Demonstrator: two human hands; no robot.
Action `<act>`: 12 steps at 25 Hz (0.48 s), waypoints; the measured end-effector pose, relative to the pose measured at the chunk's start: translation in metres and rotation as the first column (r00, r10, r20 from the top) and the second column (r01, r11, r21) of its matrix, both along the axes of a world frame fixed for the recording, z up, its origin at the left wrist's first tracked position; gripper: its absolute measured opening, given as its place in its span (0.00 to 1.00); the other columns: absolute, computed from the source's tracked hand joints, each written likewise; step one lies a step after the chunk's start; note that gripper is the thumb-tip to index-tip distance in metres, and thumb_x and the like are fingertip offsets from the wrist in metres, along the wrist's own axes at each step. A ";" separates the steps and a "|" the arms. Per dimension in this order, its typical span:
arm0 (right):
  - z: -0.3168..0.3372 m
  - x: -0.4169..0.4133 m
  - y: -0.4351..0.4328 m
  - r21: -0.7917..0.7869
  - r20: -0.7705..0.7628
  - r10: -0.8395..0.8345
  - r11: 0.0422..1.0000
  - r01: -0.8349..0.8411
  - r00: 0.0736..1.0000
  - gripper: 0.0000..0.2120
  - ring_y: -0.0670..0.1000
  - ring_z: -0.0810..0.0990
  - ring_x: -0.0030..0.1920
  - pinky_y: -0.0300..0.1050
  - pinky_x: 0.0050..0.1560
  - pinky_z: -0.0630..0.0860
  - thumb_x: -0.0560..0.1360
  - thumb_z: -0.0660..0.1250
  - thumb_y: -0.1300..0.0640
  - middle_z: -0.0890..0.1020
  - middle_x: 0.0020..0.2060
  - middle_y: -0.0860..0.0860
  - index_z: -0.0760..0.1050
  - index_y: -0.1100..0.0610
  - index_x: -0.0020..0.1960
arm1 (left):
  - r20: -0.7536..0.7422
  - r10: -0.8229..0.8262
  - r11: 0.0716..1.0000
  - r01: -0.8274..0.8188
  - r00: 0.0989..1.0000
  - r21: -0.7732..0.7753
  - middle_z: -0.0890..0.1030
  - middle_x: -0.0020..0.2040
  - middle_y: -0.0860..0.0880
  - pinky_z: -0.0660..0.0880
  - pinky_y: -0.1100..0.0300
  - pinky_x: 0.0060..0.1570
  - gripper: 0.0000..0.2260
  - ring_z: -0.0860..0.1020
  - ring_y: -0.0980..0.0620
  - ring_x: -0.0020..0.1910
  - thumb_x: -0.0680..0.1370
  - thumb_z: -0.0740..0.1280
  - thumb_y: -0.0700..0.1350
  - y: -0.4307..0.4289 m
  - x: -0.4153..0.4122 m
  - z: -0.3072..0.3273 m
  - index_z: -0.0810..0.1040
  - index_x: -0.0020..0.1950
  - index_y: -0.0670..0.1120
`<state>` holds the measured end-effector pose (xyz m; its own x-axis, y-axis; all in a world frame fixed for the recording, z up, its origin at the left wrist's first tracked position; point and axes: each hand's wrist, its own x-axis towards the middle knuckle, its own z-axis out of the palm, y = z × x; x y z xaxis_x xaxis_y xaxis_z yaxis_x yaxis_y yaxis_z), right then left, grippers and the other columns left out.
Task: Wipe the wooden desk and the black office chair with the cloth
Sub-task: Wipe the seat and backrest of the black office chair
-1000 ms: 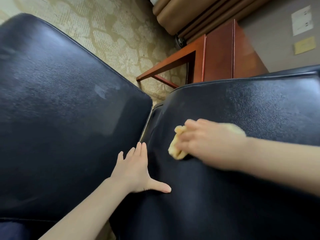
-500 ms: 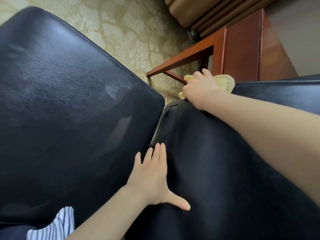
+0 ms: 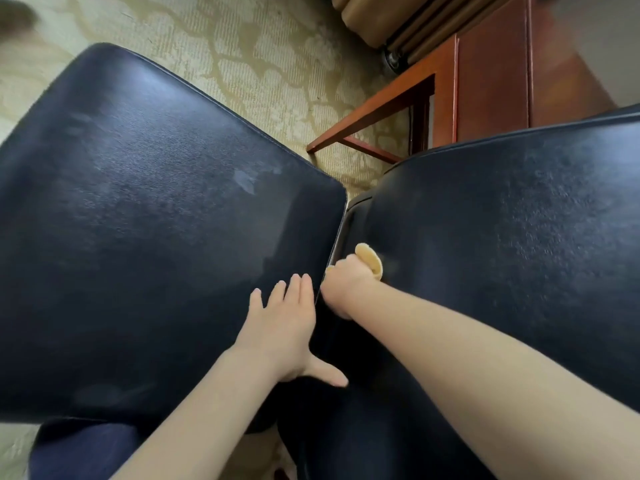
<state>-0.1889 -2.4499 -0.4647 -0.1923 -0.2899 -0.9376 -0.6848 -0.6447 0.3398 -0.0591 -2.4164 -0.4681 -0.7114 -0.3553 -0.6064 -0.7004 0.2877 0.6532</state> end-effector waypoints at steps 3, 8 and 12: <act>0.012 0.017 0.028 0.012 0.039 -0.004 1.000 0.004 0.999 0.15 0.56 0.75 0.58 0.52 0.55 0.66 0.79 0.56 0.57 0.77 0.59 0.52 0.74 0.54 0.62 | 0.048 -0.008 1.000 0.009 0.999 -0.022 0.40 0.78 0.44 0.46 0.43 0.74 0.61 0.43 0.46 0.77 0.63 0.66 0.73 0.005 0.022 -0.005 0.32 0.75 0.41; 0.037 0.054 0.085 0.025 0.128 -0.022 1.000 0.019 0.992 0.15 0.56 0.74 0.58 0.52 0.56 0.67 0.79 0.57 0.54 0.76 0.58 0.53 0.73 0.54 0.64 | 0.064 0.081 0.996 -0.079 0.995 -0.036 0.45 0.79 0.47 0.51 0.44 0.73 0.50 0.48 0.48 0.77 0.72 0.64 0.67 0.026 0.051 0.005 0.34 0.76 0.44; 0.073 0.070 0.123 -0.035 0.249 -0.033 0.998 0.043 0.968 0.14 0.56 0.73 0.57 0.53 0.54 0.67 0.80 0.59 0.53 0.76 0.56 0.54 0.75 0.55 0.61 | -0.022 0.128 0.983 -0.129 0.992 -0.130 0.49 0.78 0.47 0.55 0.45 0.72 0.40 0.51 0.49 0.76 0.78 0.58 0.62 0.045 0.058 0.035 0.37 0.77 0.44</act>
<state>-0.1191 -2.3274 -0.3915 0.0336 -0.3250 -0.9451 -0.7747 -0.6059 0.1808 -0.0011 -2.3710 -0.4333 -0.6625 -0.5197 -0.5394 -0.7284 0.2793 0.6256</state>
